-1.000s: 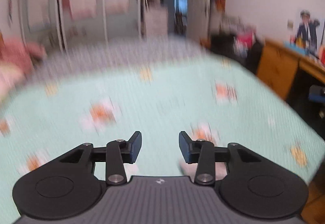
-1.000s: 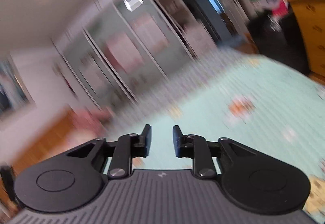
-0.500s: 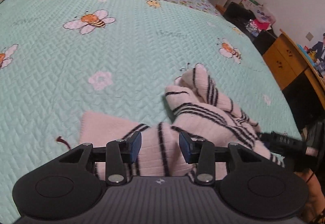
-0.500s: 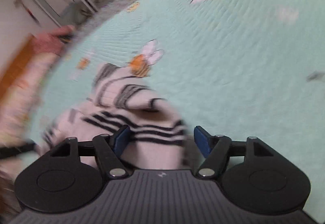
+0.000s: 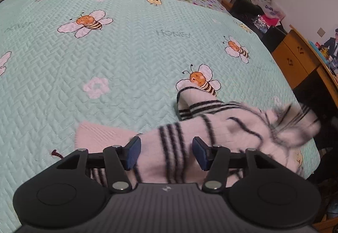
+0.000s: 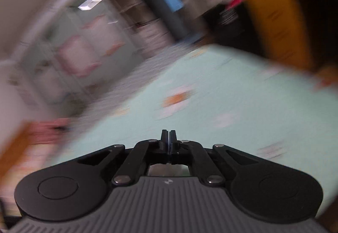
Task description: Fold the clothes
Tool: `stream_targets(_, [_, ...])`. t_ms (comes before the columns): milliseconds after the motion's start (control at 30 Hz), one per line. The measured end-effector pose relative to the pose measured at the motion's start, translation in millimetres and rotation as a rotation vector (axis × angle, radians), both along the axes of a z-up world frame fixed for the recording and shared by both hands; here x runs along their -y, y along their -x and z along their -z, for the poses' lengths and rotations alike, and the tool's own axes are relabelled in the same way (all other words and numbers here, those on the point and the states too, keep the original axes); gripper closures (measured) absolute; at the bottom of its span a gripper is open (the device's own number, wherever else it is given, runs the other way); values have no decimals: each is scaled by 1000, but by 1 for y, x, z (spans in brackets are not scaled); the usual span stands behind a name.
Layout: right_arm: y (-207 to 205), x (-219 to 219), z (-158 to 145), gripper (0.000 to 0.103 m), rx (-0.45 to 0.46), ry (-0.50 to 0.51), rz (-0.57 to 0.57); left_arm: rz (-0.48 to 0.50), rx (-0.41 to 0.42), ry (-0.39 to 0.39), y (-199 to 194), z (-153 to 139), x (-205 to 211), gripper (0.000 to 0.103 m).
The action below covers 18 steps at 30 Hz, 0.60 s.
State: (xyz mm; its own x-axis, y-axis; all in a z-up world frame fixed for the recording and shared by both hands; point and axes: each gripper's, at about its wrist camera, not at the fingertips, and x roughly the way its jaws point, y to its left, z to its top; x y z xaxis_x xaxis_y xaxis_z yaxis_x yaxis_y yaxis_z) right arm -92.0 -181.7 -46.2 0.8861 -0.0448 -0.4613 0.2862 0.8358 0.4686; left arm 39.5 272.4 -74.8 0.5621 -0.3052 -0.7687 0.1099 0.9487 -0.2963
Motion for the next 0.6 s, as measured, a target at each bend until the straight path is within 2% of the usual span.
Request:
stream_targets(100, [15,25,29,102,-109,-18,54,8,0,-10,-9,2,8,45])
stream_targets(200, [21,14,56,94,-130,-107,-31,12,-3,-21,-22,5,16,45])
stream_targets(267, [21,-6,72,81,-136,-178,-89,12,-31,-8,-41,11,21,42])
stream_targets(300, [20,-17,78,67,-145,-205,-115,14,-57,11,-52,16,23,41])
stream_targets(333, [20,-28,84,59,-156,-224,-139,11,-101,51,-64,23,24,41])
stream_targets(433, [20,-55,94,58,-192,-244,-206,-49,-253,197,-97,47,24,41])
stream_targets(500, [23,-63,95,58,-210,-252,-232,-79,-319,251,-111,60,27,41])
stream_targets(600, [28,-58,93,58,-223,-267,-232,-94,-358,252,-126,72,36,41])
